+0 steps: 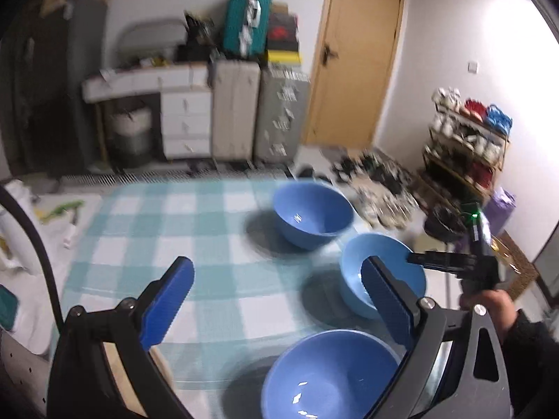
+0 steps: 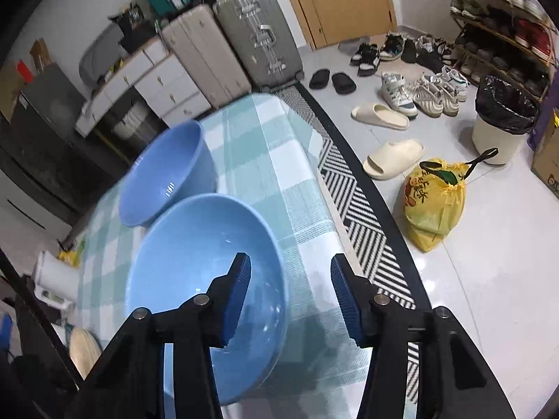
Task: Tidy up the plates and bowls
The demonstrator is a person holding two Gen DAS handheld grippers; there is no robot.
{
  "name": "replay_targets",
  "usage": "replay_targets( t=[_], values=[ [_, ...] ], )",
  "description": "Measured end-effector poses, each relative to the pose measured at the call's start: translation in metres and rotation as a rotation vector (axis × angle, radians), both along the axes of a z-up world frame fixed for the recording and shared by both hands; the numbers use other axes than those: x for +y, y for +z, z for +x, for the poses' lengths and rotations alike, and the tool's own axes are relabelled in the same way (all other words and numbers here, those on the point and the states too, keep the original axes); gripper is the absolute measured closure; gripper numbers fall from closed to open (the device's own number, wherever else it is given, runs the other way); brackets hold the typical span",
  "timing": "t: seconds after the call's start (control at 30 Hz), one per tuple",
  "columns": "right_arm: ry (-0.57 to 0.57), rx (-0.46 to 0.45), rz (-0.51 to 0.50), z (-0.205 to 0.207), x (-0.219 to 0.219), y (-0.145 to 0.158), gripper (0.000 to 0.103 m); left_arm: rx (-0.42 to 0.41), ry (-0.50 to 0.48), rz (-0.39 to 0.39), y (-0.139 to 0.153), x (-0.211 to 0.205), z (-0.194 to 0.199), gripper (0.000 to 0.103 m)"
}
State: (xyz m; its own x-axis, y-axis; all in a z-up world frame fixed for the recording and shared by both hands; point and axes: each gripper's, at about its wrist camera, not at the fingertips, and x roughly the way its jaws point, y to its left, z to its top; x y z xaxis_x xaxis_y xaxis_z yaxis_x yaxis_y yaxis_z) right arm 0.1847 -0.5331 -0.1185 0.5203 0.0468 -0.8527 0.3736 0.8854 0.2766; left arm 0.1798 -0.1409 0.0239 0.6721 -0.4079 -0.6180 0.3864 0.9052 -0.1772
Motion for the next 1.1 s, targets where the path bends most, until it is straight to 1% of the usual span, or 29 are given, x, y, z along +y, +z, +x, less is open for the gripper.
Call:
replay_targets(
  t=[0.03, 0.07, 0.1, 0.13, 0.17, 0.2, 0.27, 0.33, 0.37, 0.4, 0.47, 0.53, 0.57, 0.6, 0.67, 0.7, 0.8, 0.87, 1.1],
  values=[
    [0.013, 0.012, -0.003, 0.004, -0.001, -0.004, 0.068, 0.036, -0.014, 0.016, -0.001, -0.008, 0.008, 0.006],
    [0.022, 0.013, -0.009, 0.006, -0.001, -0.006, 0.071, 0.057, -0.007, 0.047, -0.001, -0.018, 0.014, 0.006],
    [0.035, 0.013, -0.019, 0.007, 0.001, -0.007, 0.072, 0.051, -0.002, 0.076, -0.002, -0.029, 0.019, 0.006],
    [0.048, 0.013, -0.023, 0.009, 0.001, -0.009, 0.072, 0.048, -0.017, 0.096, -0.003, -0.038, 0.023, 0.006],
    [0.058, 0.014, -0.018, 0.009, 0.002, -0.011, 0.075, 0.064, -0.046, 0.122, -0.006, -0.050, 0.030, 0.006],
    [0.068, 0.021, -0.015, 0.010, 0.002, -0.013, 0.077, 0.081, -0.050, 0.140, -0.009, -0.058, 0.035, 0.006],
    [0.082, 0.015, -0.006, 0.011, 0.001, -0.016, 0.083, 0.149, -0.061, 0.159, -0.019, -0.074, 0.050, 0.006],
    [0.103, 0.007, -0.003, 0.011, 0.002, -0.018, 0.086, 0.206, -0.050, 0.173, -0.031, -0.087, 0.063, 0.006],
    [0.118, 0.010, -0.009, 0.012, 0.004, -0.018, 0.090, 0.225, -0.049, 0.207, -0.038, -0.096, 0.069, 0.006],
    [0.130, 0.011, -0.022, 0.012, 0.006, -0.019, 0.090, 0.235, -0.039, 0.256, -0.044, -0.104, 0.073, 0.006],
    [0.147, 0.013, -0.014, 0.013, 0.009, -0.020, 0.095, 0.234, -0.013, 0.361, -0.058, -0.120, 0.081, 0.007],
    [0.160, 0.024, -0.011, 0.013, 0.011, -0.020, 0.097, 0.262, -0.045, 0.410, -0.070, -0.132, 0.084, 0.007],
    [0.168, 0.026, -0.020, 0.013, 0.012, -0.019, 0.097, 0.298, -0.060, 0.431, -0.079, -0.137, 0.087, 0.007],
    [0.170, 0.027, -0.021, 0.013, 0.012, -0.019, 0.097, 0.330, -0.062, 0.436, -0.086, -0.140, 0.089, 0.007],
    [0.172, 0.026, -0.011, 0.013, 0.010, -0.019, 0.097, 0.380, -0.058, 0.413, -0.095, -0.143, 0.091, 0.007],
    [0.170, 0.026, -0.004, 0.013, 0.009, -0.020, 0.097, 0.385, -0.053, 0.414, -0.097, -0.145, 0.091, 0.007],
    [0.178, 0.029, -0.012, 0.012, 0.009, -0.018, 0.097, 0.359, -0.055, 0.432, -0.098, -0.149, 0.089, 0.007],
    [0.184, 0.034, -0.023, 0.013, 0.010, -0.018, 0.097, 0.374, -0.058, 0.434, -0.101, -0.150, 0.091, 0.007],
    [0.184, 0.042, -0.016, 0.011, 0.009, -0.017, 0.097, 0.427, -0.048, 0.377, -0.103, -0.145, 0.100, 0.007]
  ],
)
